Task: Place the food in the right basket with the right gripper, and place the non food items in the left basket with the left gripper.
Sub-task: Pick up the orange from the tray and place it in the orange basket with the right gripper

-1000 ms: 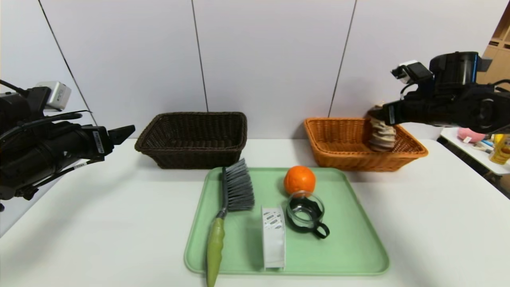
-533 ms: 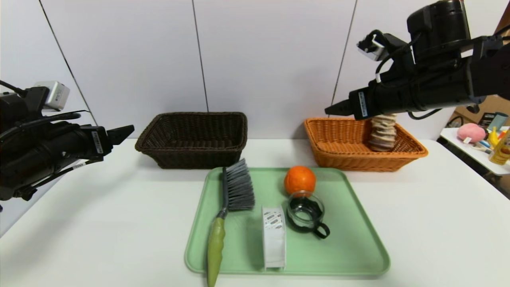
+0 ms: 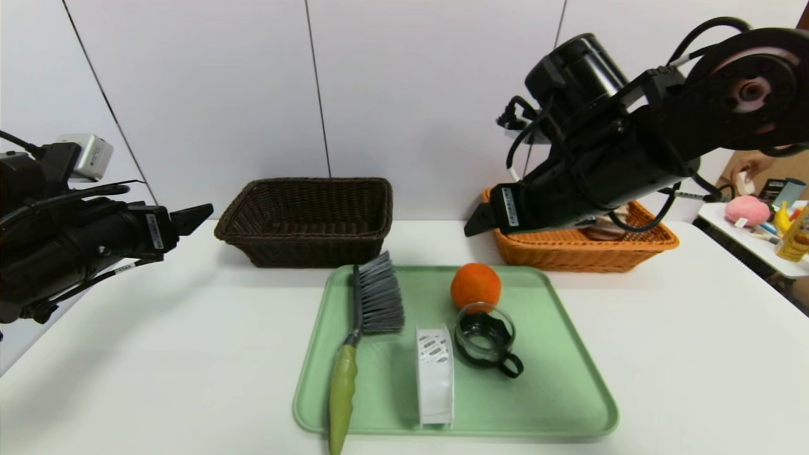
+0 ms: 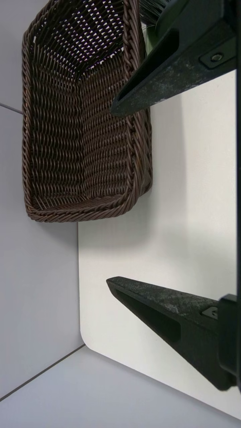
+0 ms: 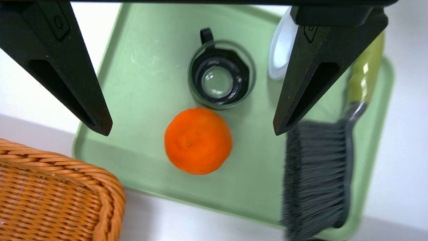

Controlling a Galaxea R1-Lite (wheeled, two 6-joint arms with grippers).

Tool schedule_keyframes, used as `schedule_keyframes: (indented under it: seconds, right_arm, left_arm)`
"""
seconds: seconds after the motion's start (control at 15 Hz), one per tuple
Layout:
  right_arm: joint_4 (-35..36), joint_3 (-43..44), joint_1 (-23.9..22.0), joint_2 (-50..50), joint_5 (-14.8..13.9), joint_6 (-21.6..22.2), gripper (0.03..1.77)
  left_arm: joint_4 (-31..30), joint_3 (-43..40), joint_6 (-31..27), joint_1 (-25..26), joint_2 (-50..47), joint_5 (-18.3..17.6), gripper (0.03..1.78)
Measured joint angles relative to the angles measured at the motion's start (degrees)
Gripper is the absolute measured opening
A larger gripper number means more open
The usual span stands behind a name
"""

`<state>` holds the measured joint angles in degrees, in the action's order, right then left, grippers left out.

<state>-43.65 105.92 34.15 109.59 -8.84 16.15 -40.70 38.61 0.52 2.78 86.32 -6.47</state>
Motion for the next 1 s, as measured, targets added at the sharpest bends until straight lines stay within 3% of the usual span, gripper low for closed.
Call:
schedule_keyframes:
  seconds: [0.2, 0.73, 1.0]
  right_arm:
    - [-0.22, 2.12, 0.96, 4.18, -1.77, 1.16, 1.68]
    - [-1.68, 2.38, 0.88, 8.62, -1.74, 3.00, 1.69]
    - [-2.43, 2.12, 0.91, 9.51, -1.66, 4.35, 1.69]
  left_arm:
    - [0.00, -0.30, 0.07, 0.00, 0.15, 0.09, 1.69]
    - [-0.15, 0.11, 0.16, -0.04, 1.57, 0.11, 1.69]
    - [-3.91, -0.20, 0.16, -0.02, 2.77, -0.02, 1.69]
